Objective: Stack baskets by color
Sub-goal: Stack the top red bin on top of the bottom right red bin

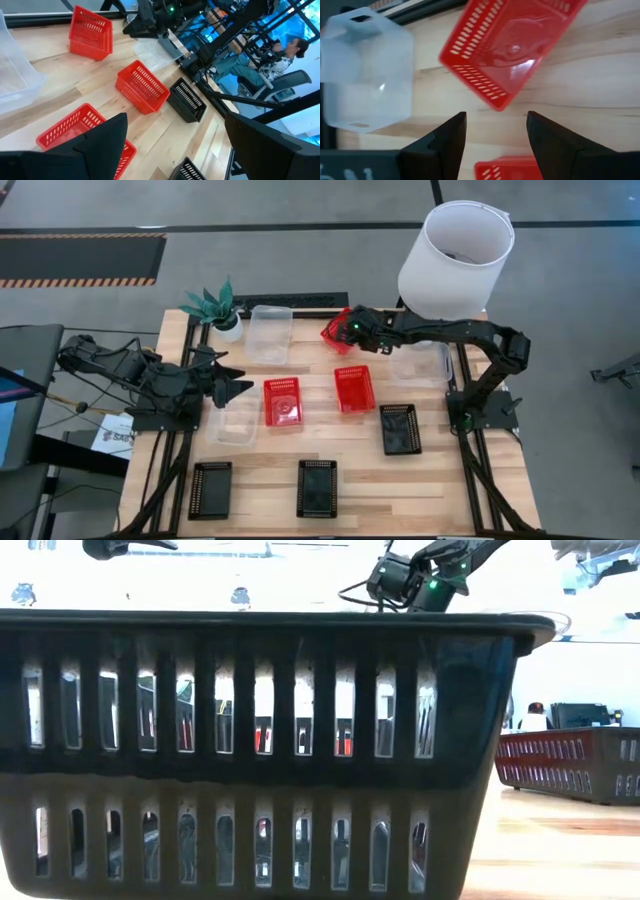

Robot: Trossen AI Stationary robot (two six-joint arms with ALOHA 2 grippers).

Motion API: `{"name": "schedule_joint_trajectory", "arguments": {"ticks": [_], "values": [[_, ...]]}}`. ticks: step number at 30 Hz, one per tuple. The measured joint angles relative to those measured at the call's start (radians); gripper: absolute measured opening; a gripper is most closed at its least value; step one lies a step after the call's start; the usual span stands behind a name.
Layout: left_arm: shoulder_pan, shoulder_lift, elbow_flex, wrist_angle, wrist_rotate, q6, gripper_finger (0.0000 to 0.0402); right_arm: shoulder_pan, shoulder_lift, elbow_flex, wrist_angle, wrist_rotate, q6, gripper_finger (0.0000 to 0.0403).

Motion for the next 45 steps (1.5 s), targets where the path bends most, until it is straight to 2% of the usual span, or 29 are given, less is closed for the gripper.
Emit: {"name": "schedule_joint_trajectory", "arguments": {"ticks": [10, 17, 45], "values": [[0.000, -0.001, 0.000, 0.000, -0.002, -0.008, 0.0322, 0.000, 0.084, -0.003, 0.017, 0.022, 0.064, 0.0229], [0.000, 0.000, 0.000, 0.002, -0.008, -0.009, 0.0322, 0.002, 0.072, 0.000, 0.025, 0.063, 0.049, 0.0221], [0.000, 0.001, 0.000, 0.008, -0.033, -0.053, 0.0322, -0.007, 0.073, 0.000, 0.020, 0.064, 0.024, 0.0216]]}}
